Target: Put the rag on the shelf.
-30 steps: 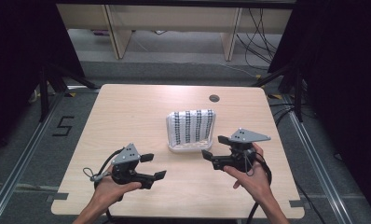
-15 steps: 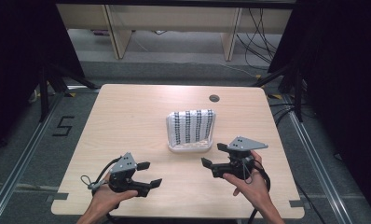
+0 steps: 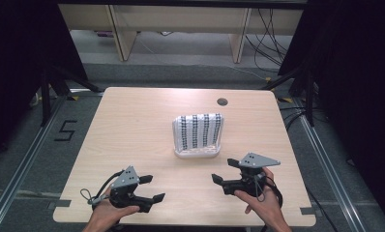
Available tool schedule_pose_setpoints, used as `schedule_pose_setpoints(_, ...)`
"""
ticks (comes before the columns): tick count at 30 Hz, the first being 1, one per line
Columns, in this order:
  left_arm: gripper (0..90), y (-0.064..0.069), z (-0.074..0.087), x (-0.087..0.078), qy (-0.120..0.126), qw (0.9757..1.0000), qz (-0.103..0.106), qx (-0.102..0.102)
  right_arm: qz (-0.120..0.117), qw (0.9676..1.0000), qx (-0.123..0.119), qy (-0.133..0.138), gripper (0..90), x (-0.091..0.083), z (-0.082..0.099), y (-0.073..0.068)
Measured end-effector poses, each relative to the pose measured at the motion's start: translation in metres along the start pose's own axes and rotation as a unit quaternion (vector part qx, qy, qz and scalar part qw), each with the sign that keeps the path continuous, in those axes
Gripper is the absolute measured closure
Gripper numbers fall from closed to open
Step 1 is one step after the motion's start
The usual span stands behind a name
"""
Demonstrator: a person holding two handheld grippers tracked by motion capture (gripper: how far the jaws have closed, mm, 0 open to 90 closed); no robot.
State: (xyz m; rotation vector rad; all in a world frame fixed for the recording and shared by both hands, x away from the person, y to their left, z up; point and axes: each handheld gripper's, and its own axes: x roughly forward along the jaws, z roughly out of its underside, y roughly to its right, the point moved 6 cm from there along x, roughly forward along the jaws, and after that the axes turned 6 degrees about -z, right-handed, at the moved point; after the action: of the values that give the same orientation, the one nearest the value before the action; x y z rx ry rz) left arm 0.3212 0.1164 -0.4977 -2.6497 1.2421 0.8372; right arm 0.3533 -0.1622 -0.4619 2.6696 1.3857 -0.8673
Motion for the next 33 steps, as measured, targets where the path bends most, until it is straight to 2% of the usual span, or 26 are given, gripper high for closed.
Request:
schedule_pose_setpoints(1,22.0,0.0,0.001,-0.001,-0.005,1.0,-0.001,0.002,0.001,1.0,0.001,-0.004,19.0,-0.001,0.002,0.0)
schedule_pose_setpoints(2,22.0,0.001,0.003,-0.001,-0.007,1.0,0.002,0.003,-0.001,0.9999,-0.012,0.002,19.0,0.0,0.002,0.001)
schedule_pose_setpoints(3,22.0,0.002,0.004,0.0,-0.006,1.0,0.0,0.002,-0.002,1.0,0.004,-0.005,19.0,-0.001,0.004,-0.002)
schedule_pose_setpoints(5,22.0,0.004,0.006,0.0,-0.003,1.0,0.001,0.005,-0.004,1.0,-0.004,-0.004,19.0,-0.001,0.006,-0.002)
schedule_pose_setpoints(6,22.0,0.005,0.007,0.0,-0.01,0.9999,0.002,0.01,-0.002,1.0,-0.006,-0.004,19.0,0.0,0.007,-0.003)
schedule_pose_setpoints(7,22.0,0.006,0.008,0.0,-0.009,0.9999,-0.001,0.011,-0.014,0.9999,-0.002,-0.002,19.0,0.0,0.009,-0.005)
schedule_pose_setpoints(8,22.0,0.006,0.009,-0.001,-0.012,0.9998,0.001,0.013,-0.008,0.9999,-0.009,-0.009,18.9,-0.001,0.011,-0.005)
schedule_pose_setpoints(10,22.0,0.009,0.01,-0.001,-0.015,0.9998,0.002,0.01,-0.016,0.9998,0.006,-0.007,18.9,-0.001,0.015,-0.009)
schedule_pose_setpoints(11,22.0,0.01,0.01,0.0,-0.006,0.9999,0.006,0.01,-0.01,0.9999,-0.003,-0.011,18.8,-0.002,0.018,-0.008)
schedule_pose_setpoints(12,21.9,0.011,0.011,-0.001,-0.013,0.9998,0.005,0.014,-0.017,0.9997,0.009,-0.016,18.8,-0.003,0.02,-0.011)
schedule_pose_setpoints(13,21.9,0.012,0.012,-0.001,-0.015,0.9997,0.007,0.016,-0.017,0.9997,-0.002,-0.016,18.8,-0.002,0.023,-0.009)
schedule_pose_setpoints(14,21.9,0.013,0.013,-0.002,-0.018,0.9997,0.006,0.015,-0.021,0.9997,0.001,-0.015,18.7,-0.002,0.025,-0.01)
schedule_pose_setpoints(15,21.9,0.016,0.014,-0.001,-0.011,0.9999,0.006,0.007,-0.018,0.9994,0.017,-0.026,18.8,-0.004,0.029,-0.013)
schedule_pose_setpoints(17,21.9,0.017,0.016,-0.001,-0.013,0.9998,0.008,0.011,-0.024,0.9993,-0.009,-0.026,18.8,-0.003,0.032,-0.009)
schedule_pose_setpoints(18,21.9,0.017,0.018,-0.002,-0.021,0.9995,0.009,0.02,-0.012,0.9995,0.009,-0.028,18.7,-0.004,0.035,-0.012)
schedule_pose_setpoints(21,21.8,0.02,0.021,-0.002,-0.02,0.9996,0.007,0.016,-0.021,0.9992,0.0,-0.035,18.8,-0.003,0.042,-0.012)
schedule_pose_setpoints(22,21.8,0.022,0.022,0.0,-0.016,0.9997,0.011,0.014,-0.019,0.9989,0.012,-0.041,18.8,-0.004,0.044,-0.014)
schedule_pose_setpoints(23,21.8,0.023,0.024,-0.001,-0.025,0.9995,0.011,0.018,-0.019,0.9989,-0.005,-0.043,18.8,-0.003,0.047,-0.013)
schedule_pose_setpoints(24,21.8,0.023,0.025,-0.001,-0.023,0.9995,0.01,0.018,-0.01,0.9987,-0.008,-0.048,18.8,-0.004,0.049,-0.013)
schedule_pose_setpoints(25,21.8,0.024,0.025,-0.001,-0.025,0.9995,0.011,0.018,-0.014,0.9984,-0.003,-0.054,18.8,-0.004,0.051,-0.015)
schedule_pose_setpoints(26,21.8,0.025,0.026,0.0,-0.022,0.9996,0.009,0.013,-0.012,0.9985,-0.007,-0.053,18.8,-0.003,0.052,-0.015)
schedule_pose_setpoints(27,21.7,0.025,0.027,-0.001,-0.032,0.9993,0.009,0.016,-0.007,0.9984,-0.014,-0.055,18.8,-0.004,0.053,-0.014)
schedule_pose_setpoints(28,21.7,0.026,0.028,0.002,-0.022,0.9996,0.012,0.009,-0.009,0.9984,-0.001,-0.056,18.8,-0.004,0.055,-0.017)
schedule_pose_setpoints(29,21.6,0.026,0.029,0.002,-0.026,0.9995,0.01,0.013,-0.009,0.9981,-0.019,-0.058,18.8,-0.004,0.056,-0.016)
schedule_pose_setpoints(30,21.6,0.027,0.03,0.003,-0.027,0.9996,0.008,0.008,-0.007,0.9981,-0.019,-0.058,18.8,-0.004,0.057,-0.016)
schedule_pose_setpoints(33,21.6,0.028,0.031,0.004,-0.034,0.9992,0.012,0.018,-0.016,0.9976,-0.019,-0.064,18.8,-0.004,0.06,-0.018)
